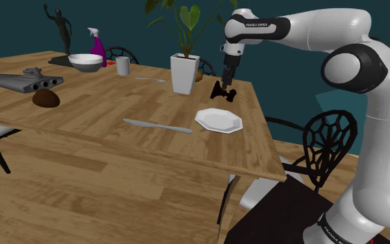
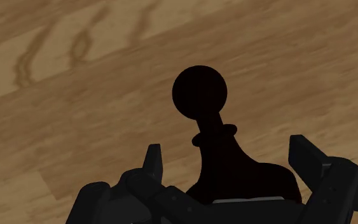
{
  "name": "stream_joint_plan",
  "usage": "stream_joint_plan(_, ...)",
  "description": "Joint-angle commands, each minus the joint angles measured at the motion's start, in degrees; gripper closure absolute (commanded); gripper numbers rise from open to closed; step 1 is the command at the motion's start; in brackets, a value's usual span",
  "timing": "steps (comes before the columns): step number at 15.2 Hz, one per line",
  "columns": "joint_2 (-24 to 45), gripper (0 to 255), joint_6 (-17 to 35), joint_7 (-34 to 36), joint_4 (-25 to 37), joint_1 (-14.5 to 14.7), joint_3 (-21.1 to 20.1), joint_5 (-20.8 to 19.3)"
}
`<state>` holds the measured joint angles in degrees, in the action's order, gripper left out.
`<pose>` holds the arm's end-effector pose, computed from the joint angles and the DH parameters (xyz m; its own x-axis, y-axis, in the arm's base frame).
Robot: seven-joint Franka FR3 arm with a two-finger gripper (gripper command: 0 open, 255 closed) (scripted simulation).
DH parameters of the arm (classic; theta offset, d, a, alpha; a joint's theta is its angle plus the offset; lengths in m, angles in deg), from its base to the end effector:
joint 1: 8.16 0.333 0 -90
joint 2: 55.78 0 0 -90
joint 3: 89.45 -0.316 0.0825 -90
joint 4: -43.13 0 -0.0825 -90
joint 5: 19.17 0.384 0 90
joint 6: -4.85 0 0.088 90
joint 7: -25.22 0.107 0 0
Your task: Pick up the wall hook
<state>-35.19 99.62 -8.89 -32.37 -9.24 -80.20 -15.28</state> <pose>0.6571 -0.0945 0.5345 0.9137 0.4063 -0.0092 0.4061 -0.9136 -0.0195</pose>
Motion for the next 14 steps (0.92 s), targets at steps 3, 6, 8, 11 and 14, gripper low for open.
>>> stream_joint_plan(3,0.3,0,3.0,-0.1,-2.7,0.2,-0.1,0.0)
stream_joint_plan(6,0.1,0,5.1,-0.1,-4.9,0.3,-0.1,0.0)
stream_joint_plan(8,0.1,0,5.1,-0.1,-4.9,0.3,-0.1,0.0)
stream_joint_plan(11,0.0,255,5.1,-0.1,-5.0,0.3,-0.1,0.0)
stream_joint_plan(14,0.0,255,5.1,-0.1,-5.1,0.3,-0.1,0.0)
